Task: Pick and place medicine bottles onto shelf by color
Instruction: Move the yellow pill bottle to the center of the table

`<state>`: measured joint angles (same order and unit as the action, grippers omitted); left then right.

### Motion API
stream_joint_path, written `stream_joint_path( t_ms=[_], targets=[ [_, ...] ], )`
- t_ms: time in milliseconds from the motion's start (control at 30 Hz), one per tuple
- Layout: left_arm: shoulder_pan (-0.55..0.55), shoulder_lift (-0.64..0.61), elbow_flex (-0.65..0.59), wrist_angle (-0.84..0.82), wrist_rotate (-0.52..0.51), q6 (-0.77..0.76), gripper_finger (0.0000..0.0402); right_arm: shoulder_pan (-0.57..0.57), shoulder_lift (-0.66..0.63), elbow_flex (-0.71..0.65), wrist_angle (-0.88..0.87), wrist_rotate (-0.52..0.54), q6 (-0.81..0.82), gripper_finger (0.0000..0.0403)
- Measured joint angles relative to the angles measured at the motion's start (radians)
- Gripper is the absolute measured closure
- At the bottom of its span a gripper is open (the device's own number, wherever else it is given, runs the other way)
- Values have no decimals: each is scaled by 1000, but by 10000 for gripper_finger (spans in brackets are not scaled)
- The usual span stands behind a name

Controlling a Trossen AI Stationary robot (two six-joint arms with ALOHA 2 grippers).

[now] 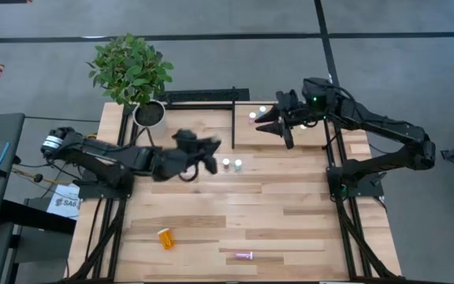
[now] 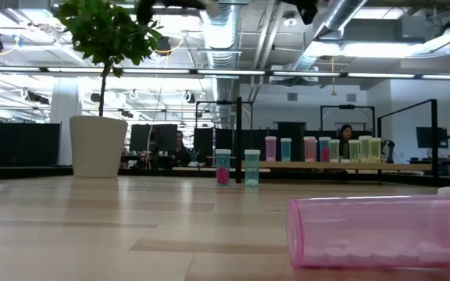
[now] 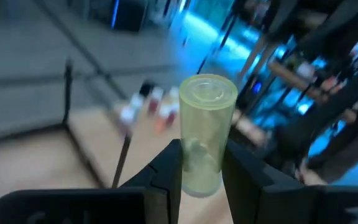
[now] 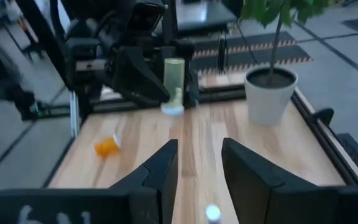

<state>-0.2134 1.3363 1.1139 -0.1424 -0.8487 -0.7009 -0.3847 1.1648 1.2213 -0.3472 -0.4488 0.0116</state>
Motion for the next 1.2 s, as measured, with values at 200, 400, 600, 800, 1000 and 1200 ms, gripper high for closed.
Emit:
stream_joint_path(
  t_ms=[200, 400, 600, 800, 1000, 1200],
  targets=[
    [79, 133, 120, 257, 100, 307, 326, 15, 0, 0, 90, 0, 101, 256],
    [102, 289, 317, 244, 109, 461, 326, 32, 0, 12, 95, 0, 116, 256],
    [102, 383, 483, 99, 107, 479, 326, 45, -4, 64, 65, 0, 121, 255],
    [108, 400, 531, 111, 110, 497, 326, 64, -7, 101, 36, -3, 113, 234],
    [116, 400, 532, 148, 151, 502, 326, 83, -7, 103, 41, 4, 111, 194],
    [116, 401, 533, 170, 190, 523, 326, 84, 2, 103, 47, 0, 112, 183]
  ],
)
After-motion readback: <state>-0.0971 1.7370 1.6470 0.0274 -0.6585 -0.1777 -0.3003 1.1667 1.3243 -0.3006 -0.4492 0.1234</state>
